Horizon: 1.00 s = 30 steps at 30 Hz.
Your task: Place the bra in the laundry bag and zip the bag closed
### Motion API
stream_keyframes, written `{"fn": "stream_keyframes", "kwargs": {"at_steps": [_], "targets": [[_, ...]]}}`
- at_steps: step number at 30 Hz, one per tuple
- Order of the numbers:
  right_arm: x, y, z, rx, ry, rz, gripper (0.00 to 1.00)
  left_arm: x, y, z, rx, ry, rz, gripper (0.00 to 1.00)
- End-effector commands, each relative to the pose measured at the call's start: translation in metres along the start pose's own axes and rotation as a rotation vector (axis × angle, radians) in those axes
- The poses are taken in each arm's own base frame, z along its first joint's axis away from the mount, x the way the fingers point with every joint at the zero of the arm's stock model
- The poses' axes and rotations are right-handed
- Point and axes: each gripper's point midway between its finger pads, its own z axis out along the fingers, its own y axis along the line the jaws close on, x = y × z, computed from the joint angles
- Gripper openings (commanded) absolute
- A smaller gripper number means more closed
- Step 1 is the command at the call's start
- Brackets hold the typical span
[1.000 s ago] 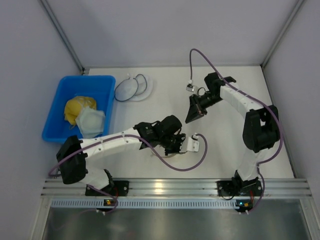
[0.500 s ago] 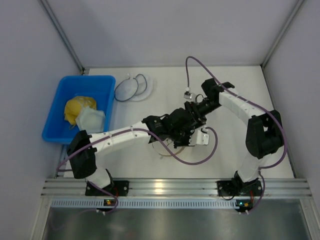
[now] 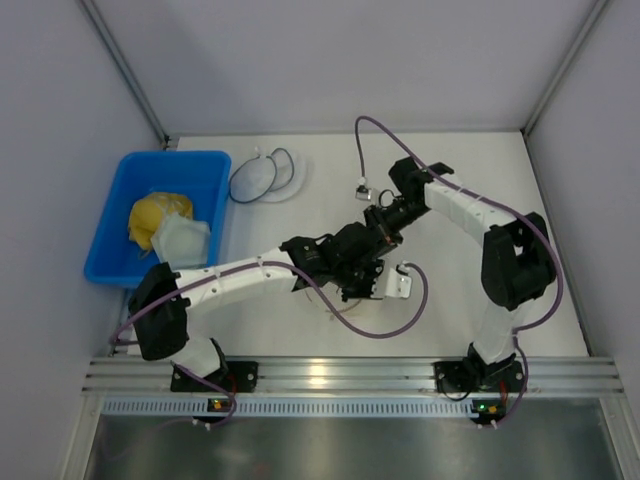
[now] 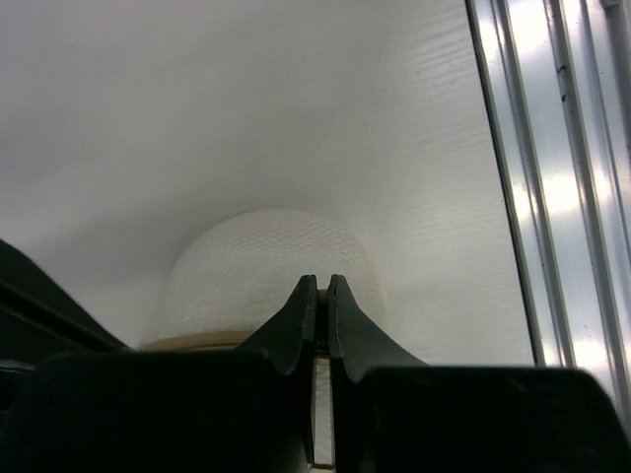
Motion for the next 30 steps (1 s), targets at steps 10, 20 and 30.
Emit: {"fn": "stream_keyframes", "kwargs": {"at_steps": [10,20,30], "targets": [[-0.058,-0.010,-0.021,0.019,-0.100,-0.108,0.00,0.023,-0.080,-0.019,0.142,-0.001,-0.091,0.00],[-0.050,0.004,-0.056,0.114,-0.142,-0.120,0.64,-0.009,-0.021,-0.009,-0.017,0.004,-0.168,0.00],[0.003,0.006,-0.047,0.016,-0.073,-0.003,0.84,-0.032,0.030,-0.012,-0.099,-0.050,-0.091,0.00]]}}
